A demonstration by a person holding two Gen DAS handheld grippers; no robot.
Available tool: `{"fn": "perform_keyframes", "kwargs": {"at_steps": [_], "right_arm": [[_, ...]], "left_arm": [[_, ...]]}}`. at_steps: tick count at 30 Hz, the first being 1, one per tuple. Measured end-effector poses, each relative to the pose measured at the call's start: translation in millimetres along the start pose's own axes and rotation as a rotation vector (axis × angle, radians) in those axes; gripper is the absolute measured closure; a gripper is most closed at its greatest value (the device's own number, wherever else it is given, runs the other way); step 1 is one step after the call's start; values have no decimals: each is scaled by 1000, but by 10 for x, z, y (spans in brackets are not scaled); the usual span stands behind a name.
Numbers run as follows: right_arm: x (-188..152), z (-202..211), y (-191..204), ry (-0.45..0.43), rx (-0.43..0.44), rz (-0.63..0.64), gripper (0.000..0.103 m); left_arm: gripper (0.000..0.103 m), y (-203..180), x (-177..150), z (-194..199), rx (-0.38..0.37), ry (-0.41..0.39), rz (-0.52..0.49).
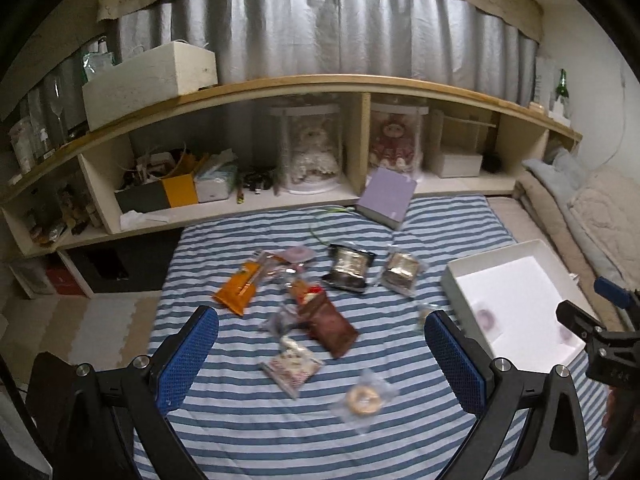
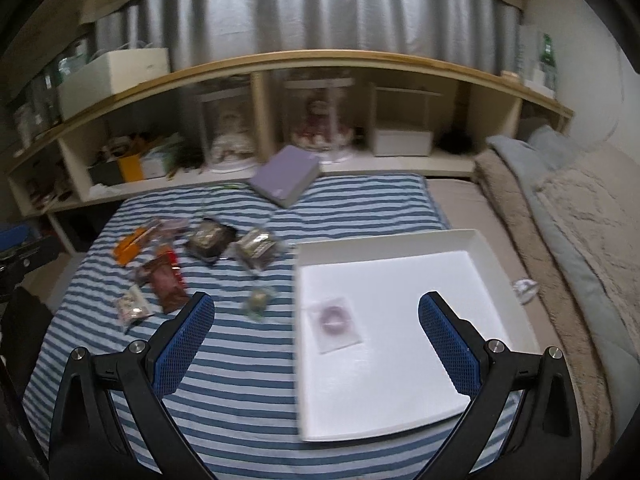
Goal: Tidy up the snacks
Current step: 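Move both tools back toward the remaining snacks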
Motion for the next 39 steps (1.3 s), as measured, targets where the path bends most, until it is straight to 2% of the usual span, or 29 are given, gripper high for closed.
{"fn": "perform_keyframes", "kwargs": {"at_steps": [3,8,12,16,22,24,27,30,35,39], "right_arm": [[-68,-55,303,-28,76,11,0],[-283,-314,765,32,197,13,0],[-539,-577,1106,84,250,62,0],[-869,-874,1421,163,239,209,0],[-1214,-1216,1667,235,218,348,0],[-1298,-1295,1698,256,226,368,0],[-1390,-1382,1709,271,199,413,0],[-1439,-1448,1622,286,160,429,0],[-1318,-1550,1239,312,84,326,0],[-1135,-1524,917,303,65,218,0]], "left_arm": [[0,173,-43,-87,5,-15,0],[0,458,-104,-391,-16,5,39],[0,722,-111,-775,-46,56,100],[0,860,-118,-1158,-98,122,133],[0,852,-120,-1557,-169,152,127],[0,790,-127,-1672,-202,160,113],[0,712,-174,-1887,-284,186,149],[0,698,-219,-2059,-308,204,151],[2,636,-290,-2291,-307,241,89],[7,559,-304,-2469,-314,264,56]]}}
Point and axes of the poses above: each gripper's, at about its wrist camera, not at the fingertips, and z roughly against the way its jaws point, y to its left, x to its top, the point moved 7 cm from there along -z, roughly the way its jaws point, and after that the axes turned 5 degrees about y, right-handed, at the moved point
